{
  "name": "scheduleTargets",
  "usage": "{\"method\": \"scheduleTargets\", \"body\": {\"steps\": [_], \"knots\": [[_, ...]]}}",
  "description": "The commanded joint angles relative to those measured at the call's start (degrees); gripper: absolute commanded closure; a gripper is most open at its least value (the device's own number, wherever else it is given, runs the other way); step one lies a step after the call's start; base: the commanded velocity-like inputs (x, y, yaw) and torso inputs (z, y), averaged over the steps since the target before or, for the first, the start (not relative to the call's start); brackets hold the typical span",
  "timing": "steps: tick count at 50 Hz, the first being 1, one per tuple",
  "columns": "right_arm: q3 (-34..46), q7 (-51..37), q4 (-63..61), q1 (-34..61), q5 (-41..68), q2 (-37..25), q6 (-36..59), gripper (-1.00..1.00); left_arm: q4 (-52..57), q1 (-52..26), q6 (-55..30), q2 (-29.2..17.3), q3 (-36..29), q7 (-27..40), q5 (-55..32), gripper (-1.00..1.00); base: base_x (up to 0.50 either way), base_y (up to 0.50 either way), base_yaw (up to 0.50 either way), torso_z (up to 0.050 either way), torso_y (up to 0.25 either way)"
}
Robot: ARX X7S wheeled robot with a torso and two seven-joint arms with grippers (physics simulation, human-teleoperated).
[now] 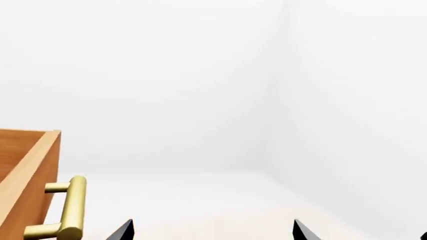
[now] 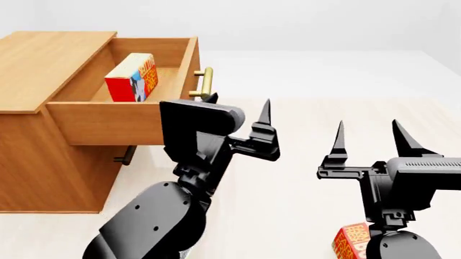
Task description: Put the butter at the front in the top drawer of the cabinet and close it.
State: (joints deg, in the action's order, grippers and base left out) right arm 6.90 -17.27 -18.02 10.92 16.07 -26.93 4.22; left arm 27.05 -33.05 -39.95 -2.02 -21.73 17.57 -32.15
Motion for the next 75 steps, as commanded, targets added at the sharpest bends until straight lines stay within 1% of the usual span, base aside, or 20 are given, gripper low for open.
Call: {"method": "scheduleTargets", "body": {"steps": [1,10,15,22,25,35,48,54,75], "knots": [[0.0,0.0,0.3,0.0,0.2,0.0,-0.2,-1.00,-7.5,-0.9,4.3,-0.1,-5.1,3.3,4.9,-1.00,0.00,0.00,0.00,0.000,0.000],[0.1,0.1,0.6,0.0,0.2,0.0,-0.6,-1.00,-13.5,-2.7,4.8,0.0,-7.3,6.9,7.4,-1.00,0.00,0.00,0.00,0.000,0.000],[0.1,0.2,0.9,-0.1,0.2,0.0,-0.9,-1.00,-16.7,-5.2,4.2,0.3,-8.1,10.4,9.3,-1.00,0.00,0.00,0.00,0.000,0.000],[0.2,0.3,1.0,-0.1,0.3,-0.1,-1.1,-1.00,-21.3,-7.4,4.5,0.7,-8.9,12.7,9.2,-1.00,0.00,0.00,0.00,0.000,0.000],[0.2,0.4,1.0,-0.1,0.4,-0.2,-1.1,-1.00,-23.2,-8.1,4.0,1.0,-8.1,16.6,9.5,-1.00,0.00,0.00,0.00,0.000,0.000],[0.3,0.3,1.0,-0.1,0.4,-0.2,-1.1,-1.00,-24.5,-9.0,4.3,0.5,-8.9,21.0,8.1,-1.00,0.00,0.00,0.00,0.000,0.000],[0.4,0.4,0.9,-0.1,0.9,-0.4,-0.9,-1.00,-26.0,-10.0,4.5,-0.1,-9.3,25.1,7.0,-1.00,0.00,0.00,0.00,0.000,0.000],[0.4,0.4,0.9,-0.1,1.0,-0.4,-0.8,-1.00,-26.2,-10.4,3.9,-0.4,-8.6,27.8,6.6,-1.00,0.00,0.00,0.00,0.000,0.000],[0.6,0.3,0.9,-0.1,1.0,-0.6,-0.9,-1.00,-28.5,-12.3,3.6,-1.9,-6.6,33.6,6.1,-1.00,0.00,0.00,0.00,0.000,0.000]]}}
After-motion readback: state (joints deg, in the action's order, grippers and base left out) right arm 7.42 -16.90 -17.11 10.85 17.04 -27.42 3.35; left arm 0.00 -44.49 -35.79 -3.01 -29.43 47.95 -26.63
